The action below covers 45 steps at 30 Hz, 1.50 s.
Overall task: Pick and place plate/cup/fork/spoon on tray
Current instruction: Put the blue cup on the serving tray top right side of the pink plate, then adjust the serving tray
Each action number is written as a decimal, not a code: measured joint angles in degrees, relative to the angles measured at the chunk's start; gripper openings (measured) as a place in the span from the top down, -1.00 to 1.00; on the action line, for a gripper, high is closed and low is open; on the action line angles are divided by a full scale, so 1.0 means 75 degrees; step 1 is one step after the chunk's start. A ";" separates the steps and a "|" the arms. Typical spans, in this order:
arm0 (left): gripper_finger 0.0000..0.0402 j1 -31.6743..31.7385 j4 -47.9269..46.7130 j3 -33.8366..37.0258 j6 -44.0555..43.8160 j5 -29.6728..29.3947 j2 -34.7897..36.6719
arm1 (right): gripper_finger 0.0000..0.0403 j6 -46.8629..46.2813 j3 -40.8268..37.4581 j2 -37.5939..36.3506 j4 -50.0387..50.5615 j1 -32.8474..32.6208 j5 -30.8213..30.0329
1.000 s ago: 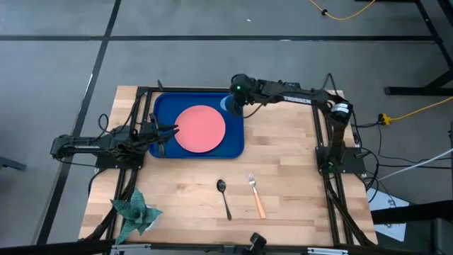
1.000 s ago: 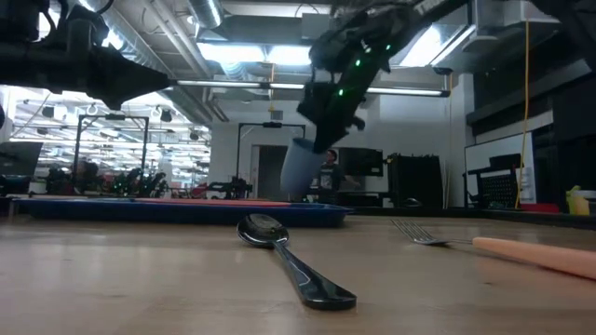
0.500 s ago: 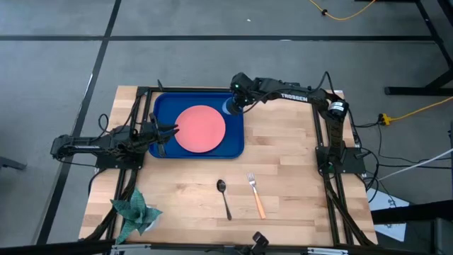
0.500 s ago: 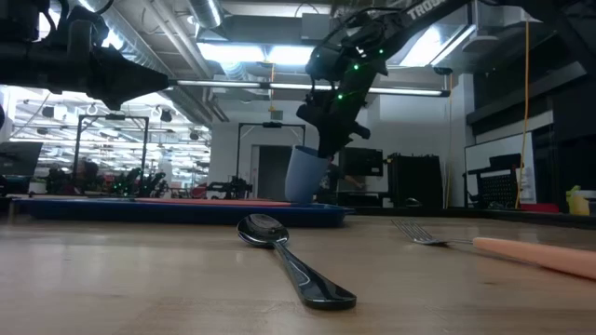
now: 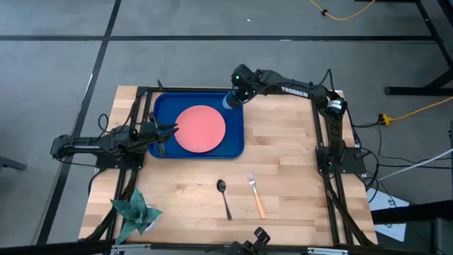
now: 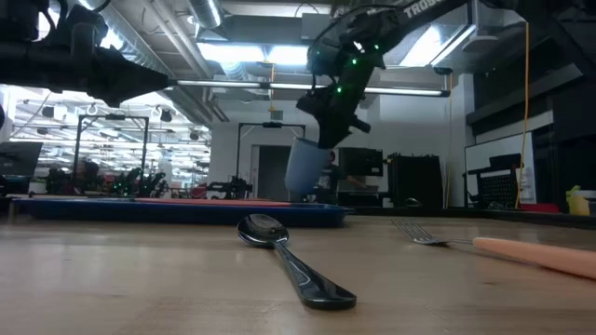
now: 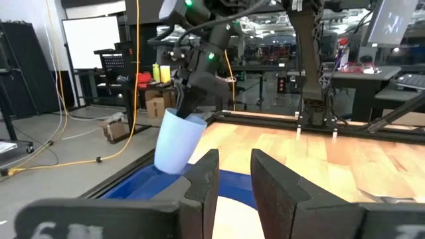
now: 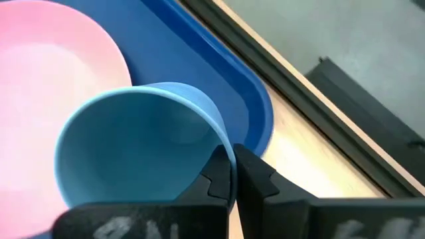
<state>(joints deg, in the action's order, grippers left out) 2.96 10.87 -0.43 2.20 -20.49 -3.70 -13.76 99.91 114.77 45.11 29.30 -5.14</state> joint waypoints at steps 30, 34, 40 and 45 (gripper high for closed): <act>0.60 0.0000 0.0096 -0.0001 -0.0073 0.0090 0.0000 | 0.75 0.0504 0.4390 0.2657 0.3317 -0.0051 0.0307; 0.60 0.0001 0.0096 0.0000 -0.0073 0.0089 0.0000 | 0.74 0.0502 0.4390 0.2657 0.2857 -0.0122 0.0307; 0.60 0.0003 0.0096 0.0001 -0.0073 0.0087 0.0000 | 0.73 0.0521 0.4390 0.2654 0.2278 -0.0245 0.0307; 0.60 0.0003 0.0096 0.0000 -0.0073 0.0087 0.0000 | 0.73 0.0511 0.4390 0.2668 0.2310 -0.0247 0.0302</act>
<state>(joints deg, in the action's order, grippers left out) 2.98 11.60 -0.43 1.65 -19.84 -3.70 -9.92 132.84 134.78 62.44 27.44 -2.87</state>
